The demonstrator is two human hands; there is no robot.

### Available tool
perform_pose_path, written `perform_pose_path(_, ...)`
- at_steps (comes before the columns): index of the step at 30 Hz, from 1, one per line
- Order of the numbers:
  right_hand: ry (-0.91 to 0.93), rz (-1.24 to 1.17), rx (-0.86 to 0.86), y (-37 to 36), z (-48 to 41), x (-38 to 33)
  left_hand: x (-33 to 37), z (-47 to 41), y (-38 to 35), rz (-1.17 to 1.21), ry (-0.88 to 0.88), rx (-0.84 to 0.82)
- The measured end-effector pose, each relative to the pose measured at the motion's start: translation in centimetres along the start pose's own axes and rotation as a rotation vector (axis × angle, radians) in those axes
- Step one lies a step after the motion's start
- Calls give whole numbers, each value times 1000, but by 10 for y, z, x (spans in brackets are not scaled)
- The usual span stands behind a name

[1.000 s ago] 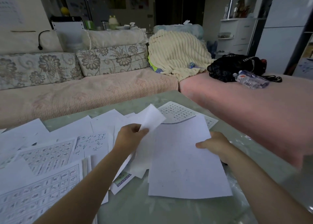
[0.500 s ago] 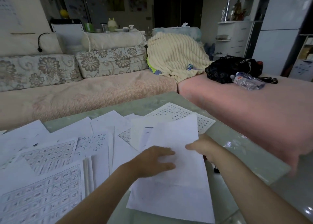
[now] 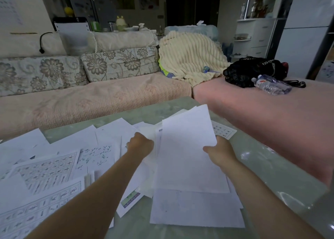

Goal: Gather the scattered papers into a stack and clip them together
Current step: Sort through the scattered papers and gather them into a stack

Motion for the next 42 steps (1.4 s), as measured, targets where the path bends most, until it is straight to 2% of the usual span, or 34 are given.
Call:
perform_pose_path(3,-36,79,26,-8,-10,1,-1,-13,-2,156,91,-21)
perform_pose_path(7,-16,205,1,-21,-14,-5,7,-13,-7,393,114,-111)
perform_pose_path(12,-8,156,-23,-26,-15,-7,10,-5,-20,464,137,-311)
perform_pose_path(16,-16,76,-57,-25,-13,-6,17,3,-29,441,27,-369)
perform_pose_path(21,-37,-9,-65,-14,-5,-8,20,18,-16,692,-94,-340)
perform_pose_path(24,-65,-231,-141,-6,2,-14,26,35,-4,860,-172,-379)
perform_pose_path(27,-16,-252,-239,1,16,-26,31,51,13,972,-234,-355)
perform_pose_path(29,59,-215,-245,8,28,-38,34,62,26,1004,-252,-310)
perform_pose_path(33,199,-268,-153,26,51,-73,42,88,62,1080,-292,-173)
perform_pose_path(37,377,-319,2,51,84,-122,60,118,113,1116,-426,-27)
perform_pose_path(42,524,-430,41,63,124,-158,67,155,160,1128,-583,99)
Point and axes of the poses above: each hand's wrist, its own z-axis away from the middle knuckle, its own y-axis out of the back of the hand, x = y × z, the point moved 8 cm from there along -z, towards the middle knuckle, and after that the axes turned 2 degrees about -y, right-handed, at the moved point
